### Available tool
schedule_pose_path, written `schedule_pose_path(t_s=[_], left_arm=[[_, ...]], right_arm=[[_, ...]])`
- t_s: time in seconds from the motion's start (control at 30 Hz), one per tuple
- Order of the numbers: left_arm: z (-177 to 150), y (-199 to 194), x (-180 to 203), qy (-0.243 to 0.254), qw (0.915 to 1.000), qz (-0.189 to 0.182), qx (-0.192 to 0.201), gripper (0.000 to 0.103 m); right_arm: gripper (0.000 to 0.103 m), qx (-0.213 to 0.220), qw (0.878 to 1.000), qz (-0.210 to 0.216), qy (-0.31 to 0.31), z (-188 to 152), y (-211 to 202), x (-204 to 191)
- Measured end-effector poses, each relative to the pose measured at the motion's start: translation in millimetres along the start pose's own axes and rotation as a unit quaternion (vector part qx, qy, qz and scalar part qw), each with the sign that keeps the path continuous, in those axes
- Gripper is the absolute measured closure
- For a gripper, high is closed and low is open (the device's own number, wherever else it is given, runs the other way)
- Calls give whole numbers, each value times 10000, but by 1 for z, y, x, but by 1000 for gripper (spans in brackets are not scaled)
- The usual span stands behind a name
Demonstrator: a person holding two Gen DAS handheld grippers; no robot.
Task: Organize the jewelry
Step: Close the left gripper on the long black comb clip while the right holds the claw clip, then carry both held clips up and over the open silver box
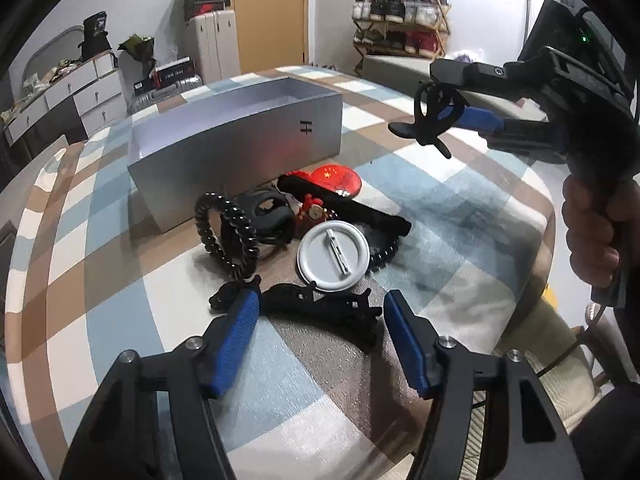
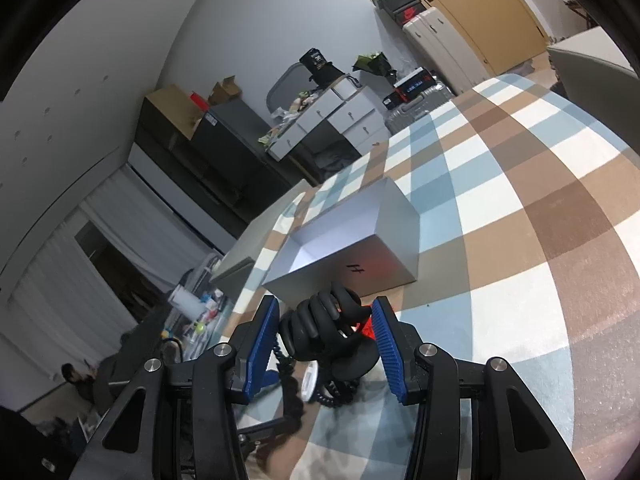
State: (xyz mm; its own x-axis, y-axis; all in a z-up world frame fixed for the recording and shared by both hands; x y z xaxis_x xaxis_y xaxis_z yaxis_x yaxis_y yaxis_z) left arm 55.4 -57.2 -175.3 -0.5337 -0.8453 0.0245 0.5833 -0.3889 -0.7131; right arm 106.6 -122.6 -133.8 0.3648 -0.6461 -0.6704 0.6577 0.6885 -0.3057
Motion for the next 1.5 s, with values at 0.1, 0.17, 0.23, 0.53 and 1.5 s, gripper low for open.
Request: schedule_pose_path(t_s=[0.1, 0.17, 0.23, 0.53, 1.5], left_arm=[[2, -4, -3, -193, 9996, -174, 86, 43], [4, -9, -4, -218, 9994, -195, 160, 42], [8, -13, -7, -193, 9994, -82, 262, 38], [6, 10, -4, 367, 9988, -305, -70, 18], [6, -5, -12, 115, 9977, -636, 217, 16]], right_arm=[[56, -17, 10000, -7, -97, -1, 0, -6], [56, -48, 9999, -11, -133, -2, 1, -8], [56, -55, 9999, -12, -162, -2, 2, -10], [56, -102, 9998, -52, -146, -6, 3, -11], [56, -49, 10000, -31, 21, -7, -2, -2]])
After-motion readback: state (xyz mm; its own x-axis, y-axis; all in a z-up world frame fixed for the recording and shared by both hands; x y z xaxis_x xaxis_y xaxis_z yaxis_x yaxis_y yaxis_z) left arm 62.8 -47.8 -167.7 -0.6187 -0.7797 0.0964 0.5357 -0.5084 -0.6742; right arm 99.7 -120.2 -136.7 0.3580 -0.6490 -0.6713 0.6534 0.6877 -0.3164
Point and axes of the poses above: each gripper's, at about its wrist camera, not at the fingertips, and y roughly the way its jaws point, x to its right, z to its top, the point moved 10 cm from there along y, roughly the way its jaws point, and after that the axes turned 3 degrees about x, right-handed, at the moved point
